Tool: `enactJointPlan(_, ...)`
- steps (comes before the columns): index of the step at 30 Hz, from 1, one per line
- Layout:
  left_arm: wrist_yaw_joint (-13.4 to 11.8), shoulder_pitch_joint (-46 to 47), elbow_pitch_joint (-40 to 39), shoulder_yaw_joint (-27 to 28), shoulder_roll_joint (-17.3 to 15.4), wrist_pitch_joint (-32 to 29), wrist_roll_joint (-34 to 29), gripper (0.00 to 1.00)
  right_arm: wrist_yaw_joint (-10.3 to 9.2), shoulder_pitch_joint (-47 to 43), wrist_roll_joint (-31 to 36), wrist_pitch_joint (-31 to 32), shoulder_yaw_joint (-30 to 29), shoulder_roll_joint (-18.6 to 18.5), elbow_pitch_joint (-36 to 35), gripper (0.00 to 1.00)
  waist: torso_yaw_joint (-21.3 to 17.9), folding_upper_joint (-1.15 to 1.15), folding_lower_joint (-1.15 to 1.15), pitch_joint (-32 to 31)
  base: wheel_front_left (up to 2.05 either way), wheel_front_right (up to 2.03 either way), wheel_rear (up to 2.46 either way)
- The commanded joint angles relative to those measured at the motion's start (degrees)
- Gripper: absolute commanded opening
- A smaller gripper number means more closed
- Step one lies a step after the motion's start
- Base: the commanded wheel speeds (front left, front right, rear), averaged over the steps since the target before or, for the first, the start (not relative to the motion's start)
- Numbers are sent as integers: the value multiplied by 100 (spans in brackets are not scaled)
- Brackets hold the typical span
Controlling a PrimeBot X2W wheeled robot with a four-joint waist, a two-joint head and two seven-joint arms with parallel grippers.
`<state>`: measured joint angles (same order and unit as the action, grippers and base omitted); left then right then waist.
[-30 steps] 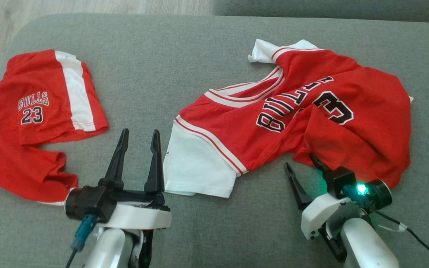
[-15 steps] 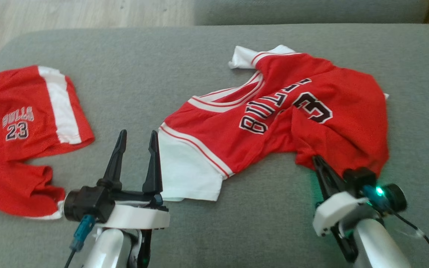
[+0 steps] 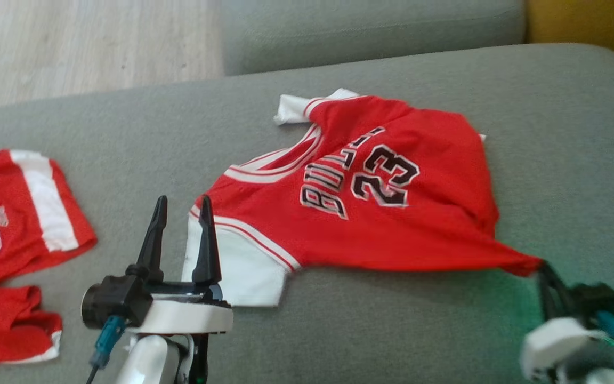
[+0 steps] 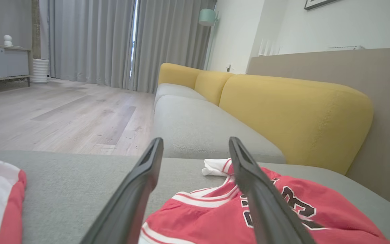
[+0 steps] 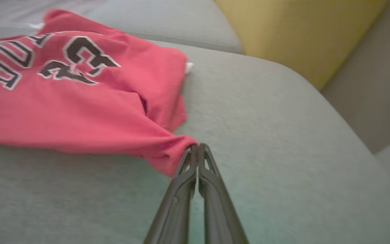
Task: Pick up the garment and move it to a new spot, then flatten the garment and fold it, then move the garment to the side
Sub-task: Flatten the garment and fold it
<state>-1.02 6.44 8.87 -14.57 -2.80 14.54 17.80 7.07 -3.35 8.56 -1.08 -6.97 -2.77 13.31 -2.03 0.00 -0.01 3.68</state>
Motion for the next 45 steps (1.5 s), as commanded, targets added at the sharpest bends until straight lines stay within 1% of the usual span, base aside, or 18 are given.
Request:
enactJointPlan(1,-33,98,-217,192,-8,46,49,100,42,-34,105,107,-99,-102,-377,0,-113,0,1,-107,0,0,0)
enactJointPlan(6,-81,75,-233,127,-8,46,119,100,42,-296,279,431,-609,-66,-847,0,-165,0,1,-179,0,0,0)
enactJointPlan(7,-84,71,-230,114,-8,46,124,100,42,-297,282,433,-656,-50,-928,17,-163,0,1,-188,0,0,0)
enactJointPlan(8,-82,65,-227,104,-8,46,127,100,42,-297,249,425,-643,-37,-982,100,-155,0,1,-196,0,0,0)
enactJointPlan(13,-64,6,-213,116,-8,46,97,100,42,-157,108,205,-530,-14,-1233,100,-86,0,1,-220,0,0,0)
enactJointPlan(21,-35,8,-224,121,-8,46,47,100,42,351,-387,-530,-168,-12,-1497,100,126,0,1,-174,0,0,0)
enactJointPlan(24,-29,26,-250,111,-8,46,35,100,42,469,-493,-627,-67,-11,-1475,100,192,0,1,-137,0,0,0)
enactJointPlan(32,-18,88,-358,50,-8,46,10,100,42,844,-641,-738,152,-11,-1071,100,535,0,1,75,0,0,0)
enactJointPlan(36,-26,191,-432,-41,-8,46,31,100,42,1268,-508,-468,345,-11,-807,100,744,0,1,336,0,0,0)
enactJointPlan(40,-33,351,-442,-176,-8,46,74,100,42,1998,-441,-29,439,-11,-421,100,979,0,1,616,0,0,0)
enactJointPlan(43,-54,474,-429,-267,-8,46,135,100,42,2619,-427,326,573,-84,74,100,1160,0,1,806,0,0,0)
enactJointPlan(45,-65,550,-420,-342,-8,46,178,100,42,3022,-497,573,731,-207,494,100,1288,0,1,922,0,0,0)
